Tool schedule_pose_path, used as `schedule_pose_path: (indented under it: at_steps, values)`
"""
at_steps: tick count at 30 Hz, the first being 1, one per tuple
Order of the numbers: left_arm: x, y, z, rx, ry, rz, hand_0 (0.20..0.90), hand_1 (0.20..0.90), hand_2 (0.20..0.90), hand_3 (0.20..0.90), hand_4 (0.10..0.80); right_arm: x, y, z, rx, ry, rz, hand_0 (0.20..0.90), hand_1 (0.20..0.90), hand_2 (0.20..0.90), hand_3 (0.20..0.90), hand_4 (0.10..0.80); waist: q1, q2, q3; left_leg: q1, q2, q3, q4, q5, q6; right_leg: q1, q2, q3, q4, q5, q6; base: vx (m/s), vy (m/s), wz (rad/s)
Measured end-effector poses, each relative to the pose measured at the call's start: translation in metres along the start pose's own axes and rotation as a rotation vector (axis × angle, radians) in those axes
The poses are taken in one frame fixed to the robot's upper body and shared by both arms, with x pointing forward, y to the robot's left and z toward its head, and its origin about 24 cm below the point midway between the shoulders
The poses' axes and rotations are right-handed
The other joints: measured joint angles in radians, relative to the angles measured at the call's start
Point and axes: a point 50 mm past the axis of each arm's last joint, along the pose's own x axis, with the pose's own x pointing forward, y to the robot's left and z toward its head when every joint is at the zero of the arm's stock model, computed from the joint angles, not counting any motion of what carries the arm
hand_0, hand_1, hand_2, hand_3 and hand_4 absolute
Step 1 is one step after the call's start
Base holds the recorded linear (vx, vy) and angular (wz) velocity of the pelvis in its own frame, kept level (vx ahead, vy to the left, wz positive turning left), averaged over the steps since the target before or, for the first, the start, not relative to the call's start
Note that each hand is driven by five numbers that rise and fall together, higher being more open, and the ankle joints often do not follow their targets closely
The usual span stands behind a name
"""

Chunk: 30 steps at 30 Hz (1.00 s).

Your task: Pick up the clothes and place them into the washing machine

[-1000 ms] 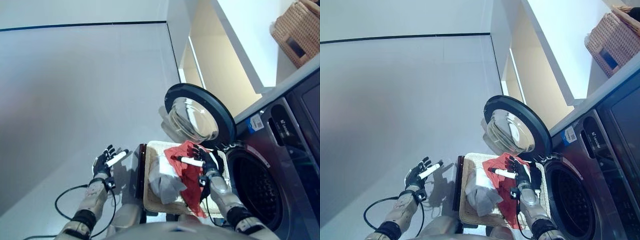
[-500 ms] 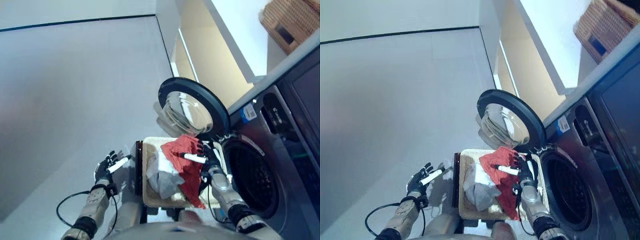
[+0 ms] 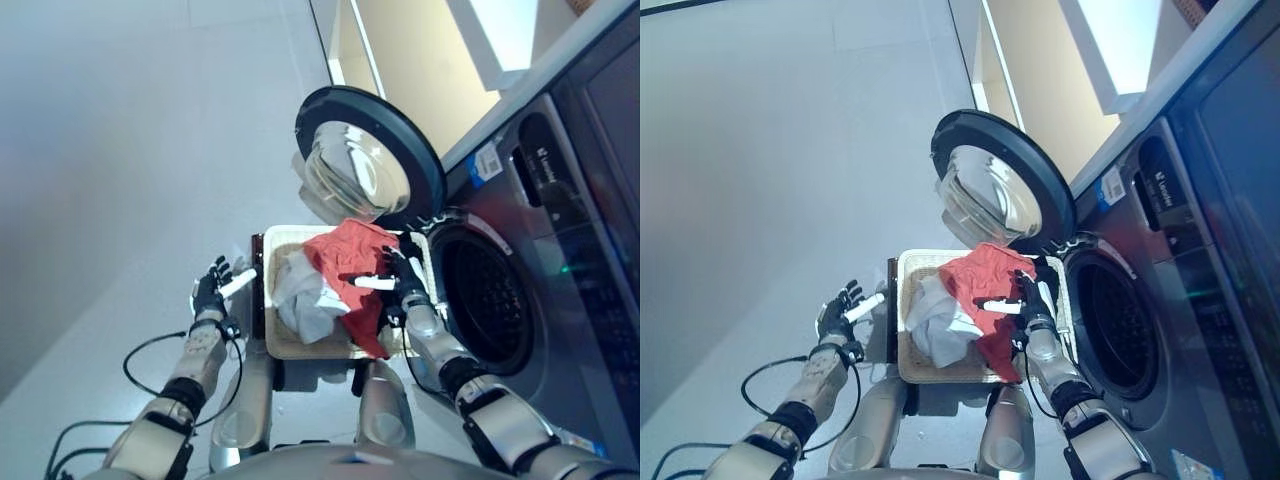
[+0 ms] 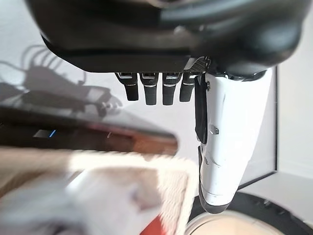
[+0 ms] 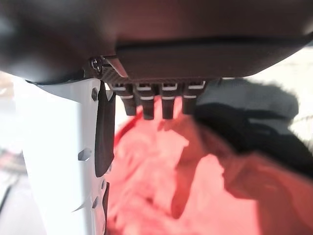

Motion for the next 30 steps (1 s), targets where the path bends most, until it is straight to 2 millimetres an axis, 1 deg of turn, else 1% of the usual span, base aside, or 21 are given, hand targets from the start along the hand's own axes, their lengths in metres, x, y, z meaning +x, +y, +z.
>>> schedule_pose_path:
  at_steps: [1,2,3,4,6,7,8,11,13,14,15,18,19,21,23,25,30]
  values:
    - [-0.001,-0.002,-0.002,-0.001,0.005,-0.005,0.900,0.900,0.900,0.900,0.800,0.000,-0.002,-0.001,-0.004,0.003,-0.007,0.900,0.900,0.900,0.900,0.800,0.000,0.000,0.000,-0.001,0.004,-0.005,-0.002,0.007,-0.009,0.000,0.004,-0.004,0.002,0.000,-0.005,-0.015,-0.022,0.08]
    - [-0.001,-0.002,-0.002,-0.001,0.005,-0.005,0.900,0.900,0.900,0.900,0.800,0.000,-0.002,-0.001,-0.004,0.003,-0.007,0.900,0.900,0.900,0.900,0.800,0.000,0.000,0.000,-0.001,0.004,-0.005,-0.002,0.007,-0.009,0.000,0.004,-0.004,0.002,0.000,-0.005,-0.021,-0.019,0.14]
    - [-0.002,-0.008,-0.005,-0.005,0.015,-0.021,0.900,0.900,0.900,0.900,0.800,0.000,-0.008,-0.004,-0.016,0.009,-0.019,0.900,0.900,0.900,0.900,0.800,-0.007,0.001,0.000,-0.008,0.008,-0.018,-0.002,0.008,-0.011,-0.003,0.007,-0.019,0.013,-0.009,-0.019,-0.087,-0.049,0.22]
    - [-0.002,-0.011,-0.004,-0.008,0.014,-0.027,0.900,0.900,0.900,0.900,0.800,0.001,-0.011,-0.003,-0.021,0.006,-0.029,0.900,0.900,0.900,0.900,0.800,-0.021,0.002,0.000,-0.010,0.004,-0.025,0.001,0.013,-0.005,-0.007,0.003,-0.023,0.030,-0.014,-0.016,-0.113,-0.056,0.24]
    - [0.000,-0.014,0.001,-0.001,-0.002,-0.038,0.900,0.900,0.900,0.900,0.800,0.002,-0.013,-0.001,-0.041,-0.006,-0.048,0.900,0.900,0.900,0.900,0.800,-0.022,0.005,-0.002,-0.030,-0.005,-0.025,0.018,0.009,-0.001,-0.040,-0.013,-0.022,0.077,-0.036,-0.014,-0.059,-0.021,0.11]
    - [0.000,-0.014,0.001,-0.001,-0.002,-0.038,0.900,0.900,0.900,0.900,0.800,0.002,-0.013,-0.001,-0.041,-0.006,-0.048,0.900,0.900,0.900,0.900,0.800,-0.022,0.005,-0.002,-0.030,-0.005,-0.025,0.018,0.009,-0.001,-0.040,-0.013,-0.022,0.077,-0.036,-0.014,-0.017,-0.006,0.14]
    - [0.006,-0.020,0.015,-0.004,-0.037,-0.050,0.900,0.900,0.900,0.900,0.800,0.005,-0.018,0.005,-0.052,-0.024,-0.073,0.900,0.900,0.900,0.900,0.800,-0.022,0.019,-0.004,-0.067,-0.015,-0.031,0.035,0.004,-0.004,-0.089,-0.029,-0.019,0.130,-0.059,-0.015,-0.057,-0.026,0.13]
    - [0.009,-0.023,0.025,-0.004,-0.064,-0.052,0.900,0.900,0.900,0.900,0.800,0.006,-0.019,0.009,-0.065,-0.043,-0.076,0.900,0.900,0.900,0.900,0.800,-0.024,0.038,-0.004,-0.089,-0.016,-0.033,0.051,0.000,-0.006,-0.111,-0.032,-0.017,0.155,-0.062,-0.014,-0.057,-0.030,0.09]
    - [0.012,-0.026,0.035,-0.009,-0.096,-0.058,0.900,0.900,0.900,0.900,0.800,0.008,-0.024,0.018,-0.079,-0.078,-0.103,0.900,0.900,0.900,0.900,0.800,-0.024,0.053,-0.003,-0.131,-0.015,-0.030,0.070,-0.005,-0.002,-0.151,-0.042,-0.021,0.190,-0.079,-0.020,-0.050,-0.003,0.16]
    - [0.012,-0.029,0.039,-0.012,-0.110,-0.059,0.900,0.900,0.900,0.900,0.800,0.009,-0.026,0.020,-0.080,-0.083,-0.115,0.900,0.900,0.900,0.900,0.800,-0.029,0.054,-0.004,-0.153,-0.012,-0.016,0.090,-0.006,-0.002,-0.179,-0.047,-0.016,0.222,-0.087,-0.023,-0.055,0.015,0.12]
    - [0.012,-0.031,0.044,-0.018,-0.129,-0.063,0.900,0.900,0.900,0.900,0.800,0.010,-0.027,0.022,-0.079,-0.088,-0.132,0.900,0.900,0.900,0.900,0.800,-0.026,0.055,-0.002,-0.194,0.001,0.004,0.143,-0.024,0.006,-0.213,-0.051,-0.010,0.265,-0.106,-0.028,-0.062,0.030,0.08]
    - [0.013,-0.035,0.047,-0.011,-0.137,-0.073,0.900,0.900,0.900,0.900,0.800,0.012,-0.028,0.028,-0.078,-0.098,-0.155,0.900,0.900,0.900,0.900,0.800,-0.028,0.054,0.009,-0.240,0.007,0.006,0.222,-0.048,0.005,-0.254,-0.056,0.002,0.322,-0.125,-0.032,-0.043,0.026,-0.03]
    - [0.013,-0.036,0.046,-0.005,-0.134,-0.073,0.900,0.900,0.900,0.900,0.800,0.013,-0.028,0.029,-0.078,-0.100,-0.157,0.900,0.900,0.900,0.900,0.800,-0.027,0.053,0.019,-0.241,0.007,0.007,0.240,-0.063,0.009,-0.255,-0.058,0.009,0.335,-0.132,-0.030,-0.033,0.018,-0.08]
    - [0.013,-0.036,0.046,0.000,-0.134,-0.072,0.900,0.900,0.900,0.900,0.800,0.013,-0.028,0.029,-0.079,-0.099,-0.161,0.900,0.900,0.900,0.900,0.800,-0.031,0.049,0.021,-0.247,0.009,0.008,0.256,-0.070,0.007,-0.263,-0.057,0.019,0.347,-0.132,-0.030,-0.046,0.029,-0.08]
    - [0.014,-0.037,0.051,-0.001,-0.146,-0.070,0.900,0.900,0.900,0.900,0.800,0.014,-0.029,0.033,-0.082,-0.111,-0.176,0.900,0.900,0.900,0.900,0.800,-0.032,0.040,0.026,-0.262,0.010,0.016,0.276,-0.071,0.007,-0.286,-0.057,0.033,0.361,-0.135,-0.023,-0.042,0.019,-0.11]
    - [0.014,-0.037,0.051,-0.002,-0.147,-0.068,0.900,0.900,0.900,0.900,0.800,0.014,-0.029,0.033,-0.087,-0.114,-0.177,0.900,0.900,0.900,0.900,0.800,-0.033,0.040,0.027,-0.274,0.011,0.015,0.290,-0.074,0.009,-0.295,-0.057,0.034,0.370,-0.136,-0.023,-0.035,0.007,-0.06]
    - [0.015,-0.038,0.057,-0.009,-0.161,-0.061,0.900,0.900,0.900,0.900,0.800,0.014,-0.028,0.038,-0.115,-0.135,-0.181,0.900,0.900,0.900,0.900,0.800,-0.036,0.024,0.038,-0.321,0.022,0.019,0.352,-0.090,0.013,-0.343,-0.052,0.053,0.420,-0.141,-0.030,-0.045,0.007,-0.04]
